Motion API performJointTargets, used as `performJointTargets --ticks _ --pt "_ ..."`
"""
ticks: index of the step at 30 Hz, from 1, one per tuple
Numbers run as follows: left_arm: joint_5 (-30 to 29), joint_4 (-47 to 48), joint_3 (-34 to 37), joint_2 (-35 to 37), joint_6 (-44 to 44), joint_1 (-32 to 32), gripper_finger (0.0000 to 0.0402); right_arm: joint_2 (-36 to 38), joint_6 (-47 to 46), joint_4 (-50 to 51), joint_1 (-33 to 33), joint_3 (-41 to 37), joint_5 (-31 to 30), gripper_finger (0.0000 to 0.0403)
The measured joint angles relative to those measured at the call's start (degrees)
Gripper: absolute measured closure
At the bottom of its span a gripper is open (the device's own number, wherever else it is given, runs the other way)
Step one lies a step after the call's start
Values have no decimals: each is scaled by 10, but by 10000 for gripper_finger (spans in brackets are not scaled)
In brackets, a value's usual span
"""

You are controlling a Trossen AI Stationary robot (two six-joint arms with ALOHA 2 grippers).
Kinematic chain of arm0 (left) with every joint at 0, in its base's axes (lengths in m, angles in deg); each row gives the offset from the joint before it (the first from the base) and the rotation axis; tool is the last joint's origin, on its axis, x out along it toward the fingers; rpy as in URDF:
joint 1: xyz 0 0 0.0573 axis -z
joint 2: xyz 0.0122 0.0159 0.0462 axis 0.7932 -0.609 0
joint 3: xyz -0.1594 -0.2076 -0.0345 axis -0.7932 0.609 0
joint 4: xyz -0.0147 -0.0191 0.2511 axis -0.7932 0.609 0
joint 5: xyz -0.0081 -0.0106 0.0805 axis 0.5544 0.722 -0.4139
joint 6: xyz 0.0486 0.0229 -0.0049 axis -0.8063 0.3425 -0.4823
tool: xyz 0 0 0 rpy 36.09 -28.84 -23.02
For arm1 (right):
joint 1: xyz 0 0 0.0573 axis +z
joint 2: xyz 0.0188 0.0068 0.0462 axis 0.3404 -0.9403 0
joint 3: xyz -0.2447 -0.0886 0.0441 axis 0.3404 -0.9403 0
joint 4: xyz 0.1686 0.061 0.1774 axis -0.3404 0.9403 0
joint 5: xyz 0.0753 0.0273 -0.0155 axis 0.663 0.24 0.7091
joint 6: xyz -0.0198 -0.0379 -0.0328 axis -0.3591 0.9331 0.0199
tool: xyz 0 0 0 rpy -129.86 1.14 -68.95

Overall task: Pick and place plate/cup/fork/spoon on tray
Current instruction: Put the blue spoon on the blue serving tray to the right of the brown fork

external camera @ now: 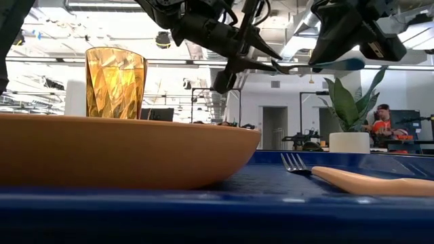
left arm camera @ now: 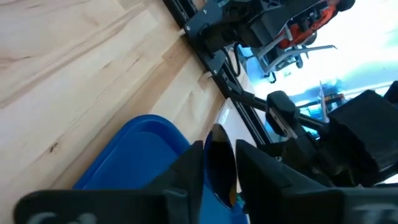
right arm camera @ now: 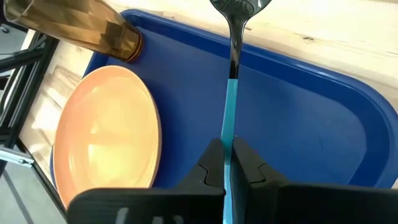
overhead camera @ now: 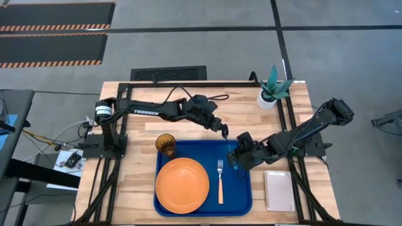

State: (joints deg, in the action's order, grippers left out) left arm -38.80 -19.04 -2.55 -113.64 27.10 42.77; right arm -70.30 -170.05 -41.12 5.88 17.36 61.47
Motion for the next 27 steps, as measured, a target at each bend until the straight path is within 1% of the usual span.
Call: performJointTargets --ticks 5,8,12,15,18,22,27 --pt "8 -6 0 0 -1 0 367 0 1 0 0 0 -2 392" --pt "7 1 0 0 -18 1 392 1 2 0 0 0 -2 393" --pt "7 2 1 0 -22 1 395 1 13 0 0 0 -2 388" --pt "7 8 1 0 -22 1 398 1 15 3 0 0 -2 375" --pt "12 8 1 0 -29 1 399 1 15 9 2 0 -2 344" --pt "33 4 1 0 -41 2 401 1 6 13 16 0 -2 285" --pt "42 3 0 0 -55 2 401 3 -43 34 68 0 1 213"
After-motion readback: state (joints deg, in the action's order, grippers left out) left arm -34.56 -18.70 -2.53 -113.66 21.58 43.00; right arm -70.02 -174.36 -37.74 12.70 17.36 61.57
